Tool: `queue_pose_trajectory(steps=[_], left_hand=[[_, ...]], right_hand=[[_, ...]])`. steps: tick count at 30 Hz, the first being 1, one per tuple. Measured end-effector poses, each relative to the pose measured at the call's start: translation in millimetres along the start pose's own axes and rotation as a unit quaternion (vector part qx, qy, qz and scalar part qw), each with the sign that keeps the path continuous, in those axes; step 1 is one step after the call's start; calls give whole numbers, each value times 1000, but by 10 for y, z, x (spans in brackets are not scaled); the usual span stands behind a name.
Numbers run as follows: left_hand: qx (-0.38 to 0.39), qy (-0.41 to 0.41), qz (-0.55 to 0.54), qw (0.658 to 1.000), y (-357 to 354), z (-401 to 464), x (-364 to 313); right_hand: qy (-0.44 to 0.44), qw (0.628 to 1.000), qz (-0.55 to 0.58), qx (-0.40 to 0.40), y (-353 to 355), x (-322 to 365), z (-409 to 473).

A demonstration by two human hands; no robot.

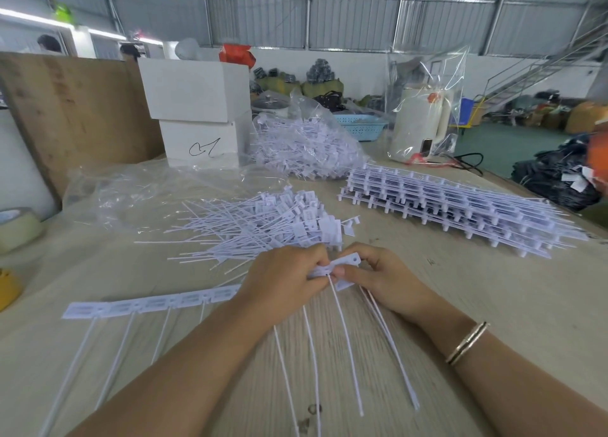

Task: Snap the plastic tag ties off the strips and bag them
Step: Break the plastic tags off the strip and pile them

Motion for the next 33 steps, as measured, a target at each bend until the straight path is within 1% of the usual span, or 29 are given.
queue_pose_trajectory(steps=[4, 9, 13, 15, 17, 18, 20, 22, 24, 26, 28, 29, 31, 33], left_hand=[[-13, 3, -51, 999, -3, 20, 39], [15, 24, -191, 981, -6, 37, 57], [41, 34, -257, 965, 3, 35, 56], [80, 41, -328, 940, 22, 26, 43], [105, 54, -390, 913, 28, 16, 38], [101, 58, -389, 914, 23, 15, 47], [71, 55, -324, 942, 2, 24, 71], [44, 44, -263, 963, -10, 27, 91], [29, 37, -222, 974, 8, 32, 99], [28, 45, -174, 983, 22, 32, 110], [38, 53, -121, 990, 24, 28, 111], [44, 57, -101, 992, 23, 27, 109], [49, 61, -76, 994, 26, 24, 97], [45, 61, -66, 995, 38, 17, 58]], right_hand=[[22, 1000, 4, -17, 6, 10, 12], [38, 999, 21, -23, -1, 43, 13], [41, 999, 17, -21, 6, 47, 8], [50, 999, 3, -19, 12, 64, 14], [57, 998, 15, -38, 21, 87, 12], [55, 997, 30, -51, 29, 95, 11], [39, 997, 33, -61, 44, 103, 5], [8, 999, -14, -37, 37, 88, 7], [-17, 992, -123, 4, 16, 29, 13], [-21, 967, -250, 45, -13, -36, 11], [-19, 939, -335, 69, -9, -54, 14], [-21, 929, -364, 63, 24, -56, 21], [-29, 917, -398, 17, 124, -46, 33], [-16, 919, -391, -44, 168, 3, 40]])
Point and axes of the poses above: each hand's wrist, its own z-axis towards the middle knuckle, its own y-axis out of the back of the hand, x = y × z, the point moved 2 cm from there along z, towards the middle knuckle, and after that the axes turned 12 degrees about y, right-handed, at the moved point
